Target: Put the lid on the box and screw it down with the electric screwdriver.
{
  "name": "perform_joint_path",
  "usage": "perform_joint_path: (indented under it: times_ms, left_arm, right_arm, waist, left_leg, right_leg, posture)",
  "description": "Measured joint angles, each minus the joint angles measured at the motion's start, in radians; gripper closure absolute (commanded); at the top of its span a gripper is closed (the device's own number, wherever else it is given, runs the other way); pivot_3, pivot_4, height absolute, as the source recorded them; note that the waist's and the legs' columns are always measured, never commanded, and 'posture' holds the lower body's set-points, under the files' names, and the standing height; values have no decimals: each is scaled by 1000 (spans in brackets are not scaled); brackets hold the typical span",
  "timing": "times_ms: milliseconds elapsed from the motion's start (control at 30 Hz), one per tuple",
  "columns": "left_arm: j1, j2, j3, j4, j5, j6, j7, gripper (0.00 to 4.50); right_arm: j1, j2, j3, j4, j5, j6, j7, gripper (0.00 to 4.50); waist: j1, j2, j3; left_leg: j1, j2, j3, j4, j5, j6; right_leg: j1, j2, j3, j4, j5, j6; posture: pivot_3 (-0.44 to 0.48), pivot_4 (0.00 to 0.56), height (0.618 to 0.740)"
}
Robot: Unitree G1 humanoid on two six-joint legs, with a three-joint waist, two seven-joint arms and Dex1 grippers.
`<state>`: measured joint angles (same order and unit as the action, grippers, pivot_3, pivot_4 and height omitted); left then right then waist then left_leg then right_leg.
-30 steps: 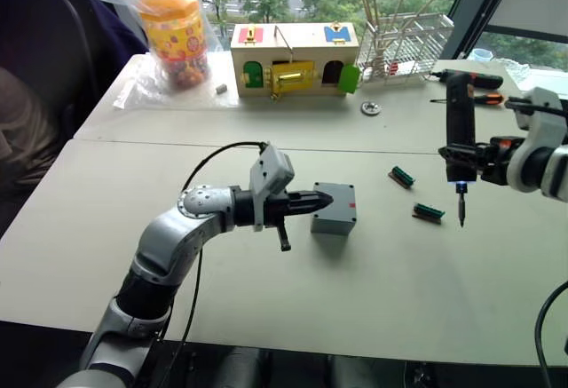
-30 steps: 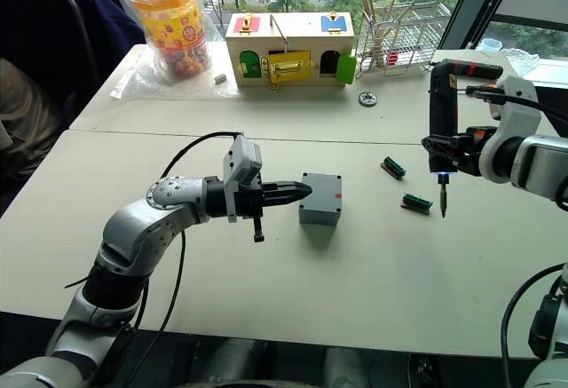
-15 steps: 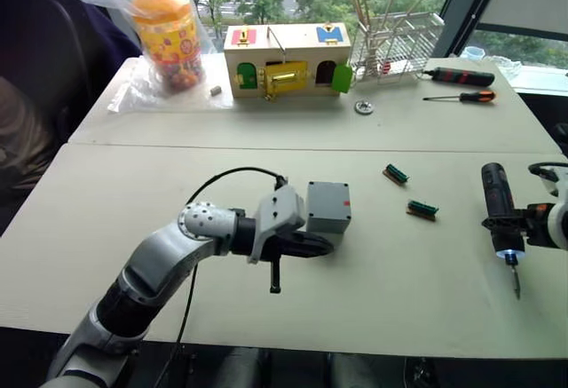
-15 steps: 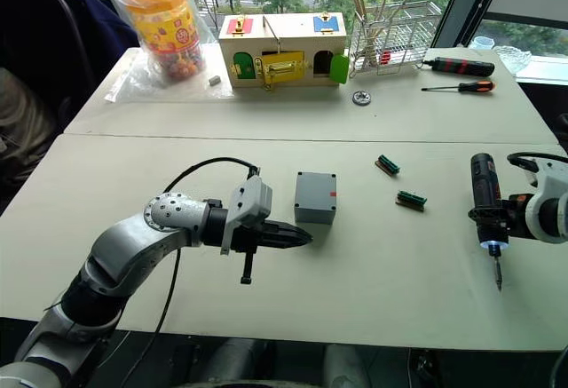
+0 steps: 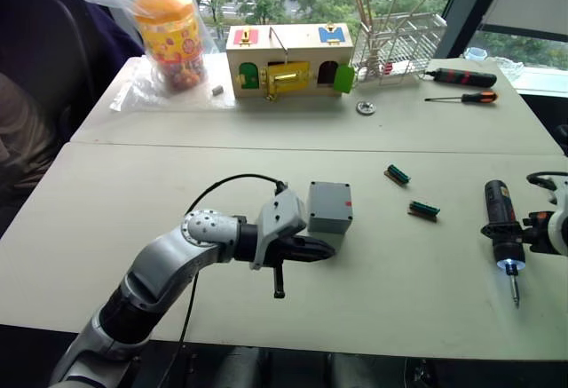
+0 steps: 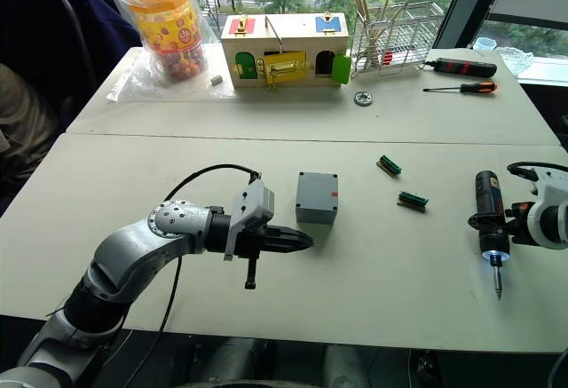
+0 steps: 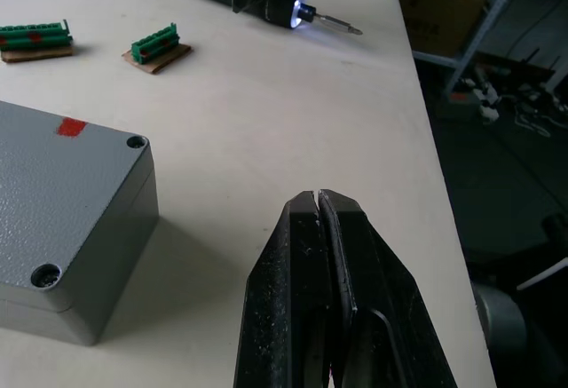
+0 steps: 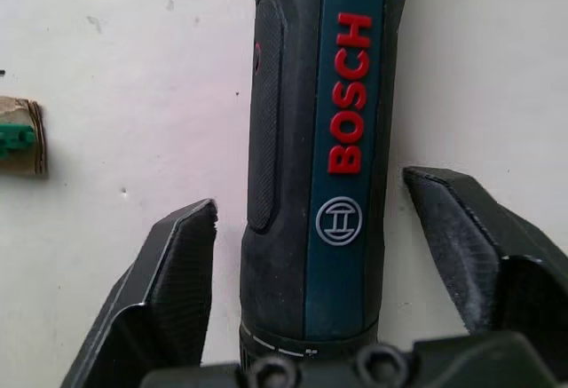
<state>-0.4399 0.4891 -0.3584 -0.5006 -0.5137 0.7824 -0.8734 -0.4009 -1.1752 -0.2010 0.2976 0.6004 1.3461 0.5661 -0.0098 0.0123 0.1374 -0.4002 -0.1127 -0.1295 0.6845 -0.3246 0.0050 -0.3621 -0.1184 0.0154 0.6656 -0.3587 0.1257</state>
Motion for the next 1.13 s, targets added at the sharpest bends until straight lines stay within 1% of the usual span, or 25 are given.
perform_joint_path:
  times_ms: [100,200,267,300,333,367,400,433,500,567,633,700,733,800,833,867,933,1033,1133]
  left_arm:
    - [0,-17,11,21,-1,-5,10,4500]
    - [-10,-107,74,78,0,-51,70,4500]
    - [-53,-183,142,158,14,-120,148,4500]
    - [-91,-220,193,211,21,-155,198,4500]
    - [-140,-241,258,270,27,-194,251,4500]
    - [-180,-243,309,308,31,-219,286,4500]
    - [-215,-232,370,336,25,-231,309,4500]
    - [-224,-209,407,343,13,-224,309,4500]
    - [-196,-153,446,336,-28,-185,283,4500]
    - [-112,-84,451,293,-82,-108,234,4500]
    - [4,5,451,224,-131,-28,185,4500]
    - [145,121,450,124,-172,50,131,4500]
    - [193,157,450,94,-186,75,113,4500]
    - [267,193,452,28,-229,116,87,4500]
    - [303,204,451,-7,-251,129,76,4500]
    - [341,216,450,-38,-265,133,68,4500]
    - [419,242,449,-77,-282,145,56,4500]
    - [470,250,447,-99,-286,145,47,4500]
    - [487,250,430,-100,-284,139,46,4500]
  right_arm:
    - [-7,12,0,0,-27,-7,-2,48]
    - [-15,25,0,3,-57,-39,-12,48]
    - [-37,26,-8,5,-85,-100,-21,48]
    - [-56,36,-29,4,-95,-154,-25,48]
    - [-82,62,-67,-10,-101,-234,-30,48]
    - [-94,78,-99,-35,-104,-296,-29,48]
    - [-95,110,-150,-87,-101,-380,-20,48]
    - [-83,144,-194,-149,-83,-433,-3,48]
    - [-27,222,-256,-293,-34,-513,39,48]
    - [85,312,-286,-448,3,-573,69,48]
    - [211,386,-289,-575,25,-599,81,48]
    - [365,427,-288,-683,78,-580,115,48]
    - [424,429,-288,-710,100,-566,139,48]
    - [527,427,-293,-761,145,-544,190,48]
    - [581,423,-298,-781,164,-535,218,48]
    - [634,411,-304,-798,179,-523,246,48]
    - [734,384,-323,-809,203,-498,299,48]
    - [799,361,-333,-814,217,-479,345,48]
    - [837,331,-326,-816,206,-484,374,48]
  waist:
    - [0,0,0]
    - [1,0,0]
    - [1,0,0]
    - [-1,-1,0]
    - [-3,-1,1]
    - [-6,-1,1]
    - [-10,-1,1]
    - [-12,-2,0]
    - [-12,-3,0]
    - [-7,-3,0]
    - [-2,-3,0]
    - [2,-3,0]
    - [3,-2,1]
    - [10,-2,1]
    - [15,-2,1]
    - [20,-2,1]
    - [23,-2,1]
    - [22,-2,1]
    - [22,-2,1]
  left_leg:
    - [0,0,0,0,0,0]
    - [0,0,0,1,0,0]
    - [0,0,0,1,0,0]
    - [0,0,0,1,0,0]
    - [0,0,1,1,0,-1]
    - [0,2,3,0,0,-1]
    - [0,4,4,-1,0,-1]
    - [0,5,4,-2,0,-1]
    - [1,7,4,-1,0,-1]
    - [2,5,1,-2,0,-1]
    - [2,0,-3,-2,0,-1]
    - [0,-4,-7,-3,0,0]
    - [0,-5,-8,-2,0,0]
    - [1,-6,-8,3,0,0]
    - [4,-4,-8,4,1,-1]
    - [9,-3,-8,2,1,-1]
    - [12,-1,-8,0,1,-2]
    - [12,0,-8,-3,2,-3]
    - [11,1,-8,-5,2,-3]
  right_leg:
    - [0,0,0,0,0,0]
    - [0,0,0,0,0,0]
    - [0,0,0,0,0,0]
    - [0,0,0,0,0,0]
    - [-1,0,-1,0,0,0]
    - [-2,0,-1,1,0,0]
    - [-2,1,0,1,0,0]
    - [-2,2,-1,1,0,0]
    - [-2,3,-1,3,0,0]
    - [-4,2,-1,6,0,0]
    - [-9,0,0,18,1,-1]
    - [-10,-2,2,18,1,-1]
    - [-8,-2,3,17,1,-1]
    - [-3,-2,4,12,1,-1]
    - [5,-1,5,2,1,-1]
    - [10,0,5,-3,0,-1]
    - [11,0,5,-4,0,-1]
    - [12,1,5,-3,0,-1]
    - [10,1,5,-3,0,-1]
  posture:
    - [0,150,740]
    - [0,150,740]
    - [0,150,740]
    - [0,150,740]
    - [0,150,740]
    - [0,150,740]
    - [0,150,740]
    - [0,150,740]
    - [0,150,740]
    - [0,150,740]
    - [0,150,740]
    - [0,150,740]
    - [0,150,740]
    - [0,150,740]
    - [0,150,740]
    - [0,150,740]
    - [0,150,740]
    - [0,150,740]
    - [0,150,740]
